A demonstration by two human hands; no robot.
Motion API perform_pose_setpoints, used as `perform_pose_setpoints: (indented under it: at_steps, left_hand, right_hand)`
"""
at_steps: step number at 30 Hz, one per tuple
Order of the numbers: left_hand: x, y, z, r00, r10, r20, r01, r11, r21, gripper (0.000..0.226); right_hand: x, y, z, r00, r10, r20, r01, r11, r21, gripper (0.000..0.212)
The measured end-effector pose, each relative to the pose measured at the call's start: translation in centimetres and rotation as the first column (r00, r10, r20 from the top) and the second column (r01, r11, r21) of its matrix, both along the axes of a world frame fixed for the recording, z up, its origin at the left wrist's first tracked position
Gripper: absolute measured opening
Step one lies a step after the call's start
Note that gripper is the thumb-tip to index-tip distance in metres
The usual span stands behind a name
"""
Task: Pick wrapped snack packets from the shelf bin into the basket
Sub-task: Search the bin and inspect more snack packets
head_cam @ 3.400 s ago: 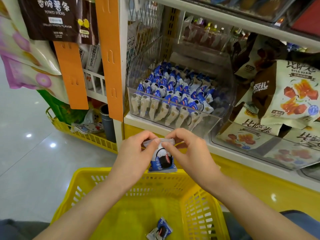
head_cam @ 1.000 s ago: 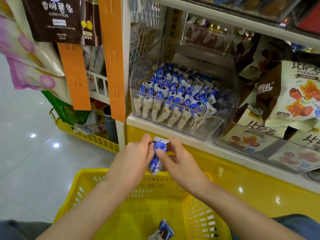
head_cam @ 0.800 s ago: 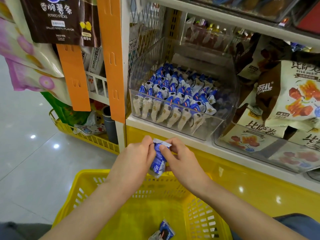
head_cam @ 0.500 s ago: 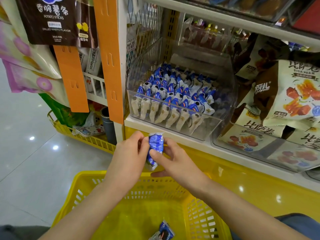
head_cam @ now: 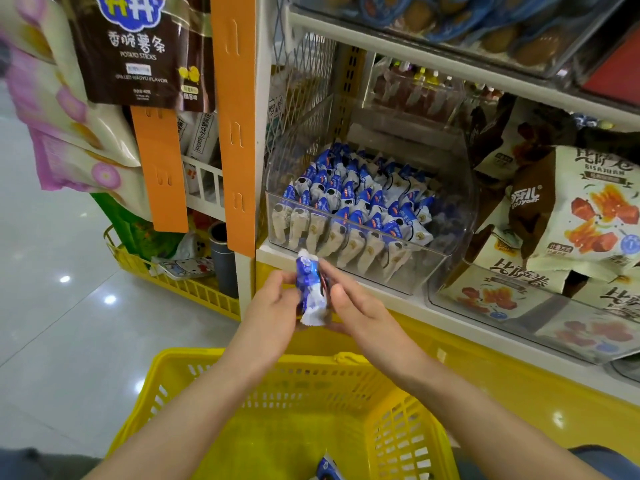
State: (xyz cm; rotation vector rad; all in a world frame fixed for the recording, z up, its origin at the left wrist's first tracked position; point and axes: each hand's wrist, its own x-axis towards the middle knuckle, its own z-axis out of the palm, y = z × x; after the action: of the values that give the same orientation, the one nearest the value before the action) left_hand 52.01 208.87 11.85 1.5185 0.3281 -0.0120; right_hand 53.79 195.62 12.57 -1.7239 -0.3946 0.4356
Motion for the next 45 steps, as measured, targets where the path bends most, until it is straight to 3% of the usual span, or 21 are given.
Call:
perform_pose_setpoints:
  at_steps: [1, 2, 3, 4, 7, 9, 14, 19, 24, 29, 32, 36, 40, 45]
  left_hand:
    - [0.1, -0.1, 0.7, 0.999, -0.006, -0.049, -0.006, 0.969, -0.248, 0.01]
    - [0.1, 0.0, 1.0, 0.997, -0.032, -0.066, 0.004, 0.92, -0.392, 0.018]
    - [0.1, 0.0, 1.0, 0.995, -0.08, -0.058, 0.048, 0.905, -0.423, 0.035]
    - [-0.1, 0.0, 1.0, 0.989, -0.145, -0.023, 0.13, 0.941, -0.313, 0.042]
    - [-0.8, 0.1, 1.0, 0.985, -0.163, 0.06, 0.159, 0.986, 0.057, 0.018]
    - [-0.8, 0.3, 1.0, 0.985, -0.125, 0.117, 0.115, 0.989, 0.09, 0.016]
    - [-0.6, 0.6, 1.6, 0.96, -0.159, 0.232, 0.106, 0.968, 0.227, 0.014]
    - [-0.8, 0.5, 2.3, 0.95, -0.125, 0.288, -0.028, 0.879, 0.476, 0.014]
    - [0.9, 1.2, 5.8, 0.851, -0.231, 0.472, -0.175, 0.723, 0.669, 0.037]
    - [5.7, 2.7, 7.0, 0.858, -0.335, 0.39, -0.193, 0.495, 0.848, 0.034]
    - [7.4, 3.6, 5.4, 0.863, -0.407, 0.299, -0.156, 0.348, 0.924, 0.039]
    - [8.0, 4.6, 4.0, 0.82, -0.48, 0.313, -0.204, 0.267, 0.942, 0.04]
    - [8.7, 4.8, 3.0, 0.766, -0.475, 0.433, -0.349, 0.258, 0.901, 0.037]
    - [9.5, 4.9, 2.2, 0.726, -0.487, 0.485, -0.39, 0.29, 0.874, 0.036]
  right_hand:
    - [0.0, -0.1, 0.1, 1.0, 0.019, 0.015, -0.019, 1.0, 0.008, 0.043]
    - [-0.1, -0.2, 0.2, 0.999, 0.011, 0.045, -0.011, 1.0, 0.002, 0.046]
    - [-0.1, -0.2, 0.3, 0.997, -0.016, 0.081, 0.017, 1.0, -0.011, 0.051]
    - [-0.2, -0.3, 0.4, 0.992, -0.056, 0.11, 0.059, 0.998, -0.023, 0.056]
    - [-0.2, -0.4, 0.6, 0.979, -0.174, 0.108, 0.181, 0.982, -0.061, 0.067]
    - [-0.2, -0.5, 1.0, 0.974, -0.216, 0.068, 0.222, 0.972, -0.08, 0.063]
    - [-0.8, -1.1, 2.5, 0.986, -0.157, 0.047, 0.158, 0.987, -0.017, 0.014]
    - [-1.4, -1.8, 3.6, 0.962, -0.23, 0.145, 0.232, 0.973, 0.005, 0.012]
    - [1.6, -2.5, 6.9, 0.877, -0.314, 0.363, 0.337, 0.942, 0.0, 0.014]
    - [9.7, -2.5, 9.6, 0.68, -0.471, 0.562, 0.611, 0.787, -0.081, 0.021]
    - [14.7, -2.6, 9.4, 0.626, -0.442, 0.642, 0.705, 0.672, -0.225, 0.024]
    - [19.1, -3.2, 7.6, 0.705, -0.255, 0.662, 0.687, 0.477, -0.548, 0.023]
    - [21.4, -3.1, 7.1, 0.796, -0.112, 0.594, 0.597, 0.299, -0.744, 0.031]
    - [23.4, -1.4, 8.4, 0.926, -0.018, 0.377, 0.372, 0.212, -0.904, 0.039]
